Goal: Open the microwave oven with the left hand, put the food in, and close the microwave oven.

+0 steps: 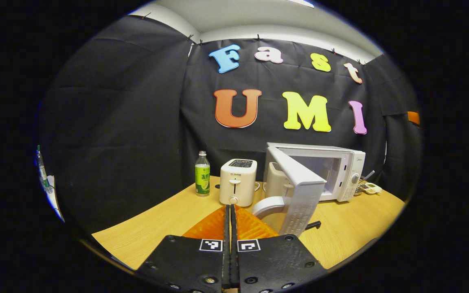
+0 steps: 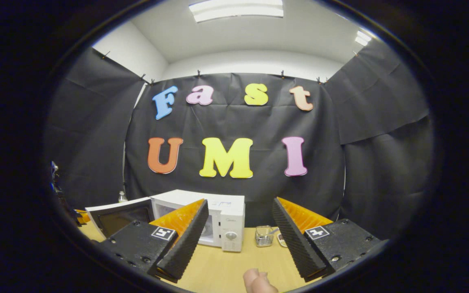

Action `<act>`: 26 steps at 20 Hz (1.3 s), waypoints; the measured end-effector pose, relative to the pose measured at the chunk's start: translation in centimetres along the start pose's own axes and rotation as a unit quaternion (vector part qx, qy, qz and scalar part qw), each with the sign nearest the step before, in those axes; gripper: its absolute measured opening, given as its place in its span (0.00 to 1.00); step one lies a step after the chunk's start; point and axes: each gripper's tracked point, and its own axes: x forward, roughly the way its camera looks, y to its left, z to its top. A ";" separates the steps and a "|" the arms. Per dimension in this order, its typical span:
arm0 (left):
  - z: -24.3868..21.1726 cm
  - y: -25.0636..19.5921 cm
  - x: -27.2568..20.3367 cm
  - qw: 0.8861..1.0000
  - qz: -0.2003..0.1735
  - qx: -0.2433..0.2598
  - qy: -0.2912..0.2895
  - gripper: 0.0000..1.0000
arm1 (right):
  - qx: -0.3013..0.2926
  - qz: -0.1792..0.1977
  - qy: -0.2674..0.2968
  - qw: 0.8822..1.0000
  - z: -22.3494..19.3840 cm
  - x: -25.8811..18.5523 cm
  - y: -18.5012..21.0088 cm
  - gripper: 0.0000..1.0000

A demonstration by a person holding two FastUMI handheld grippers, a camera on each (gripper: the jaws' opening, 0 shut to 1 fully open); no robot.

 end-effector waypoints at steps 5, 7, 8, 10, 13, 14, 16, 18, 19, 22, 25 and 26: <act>0.4 -3.1 -0.8 0.999 -0.035 0.005 -0.009 0.00 | 0.000 -0.012 0.010 1.000 0.3 -1.1 -1.9 1.00; 0.7 -5.1 -0.8 0.999 -0.049 0.013 -0.020 0.00 | -0.006 -0.015 0.011 1.000 0.5 -1.5 -2.7 1.00; 0.8 -5.9 -0.8 0.998 -0.058 0.015 -0.024 0.00 | -0.008 -0.015 0.010 1.000 0.7 -1.8 -3.1 1.00; 0.2 -8.0 -0.5 0.997 -0.074 0.007 -0.018 0.00 | -0.007 -0.014 0.009 1.000 1.2 -2.4 -3.8 0.92; 0.2 -11.2 -0.6 0.996 -0.092 0.003 -0.017 0.00 | 0.006 -0.012 -0.002 1.000 2.7 -3.2 -5.2 1.00; 0.2 -12.1 -0.5 0.995 -0.098 0.004 -0.018 0.00 | 0.007 -0.015 -0.006 1.000 3.0 -3.5 -6.0 1.00; 0.4 -14.2 -0.2 0.994 -0.111 0.004 -0.020 0.00 | 0.007 -0.023 -0.014 1.000 3.6 -4.2 -7.3 1.00; 0.3 -16.3 0.2 0.992 -0.124 0.004 -0.015 0.00 | 0.007 -0.029 -0.020 0.999 3.8 -4.7 -8.6 0.92; 0.3 -17.3 0.5 0.991 -0.130 0.002 -0.013 0.00 | 0.006 -0.032 -0.019 0.999 3.7 -5.0 -9.2 1.00; 0.2 -20.6 1.4 0.989 -0.151 0.007 -0.009 0.00 | 0.010 -0.030 -0.024 0.999 4.0 -5.9 -10.6 1.00; 0.3 -23.9 2.9 0.985 -0.172 0.022 -0.016 0.00 | 0.010 -0.034 -0.024 0.999 4.0 -6.1 -12.2 1.00; 0.4 -25.0 3.3 0.983 -0.183 0.024 -0.021 0.00 | 0.011 -0.038 -0.024 0.999 3.9 -6.2 -12.7 1.00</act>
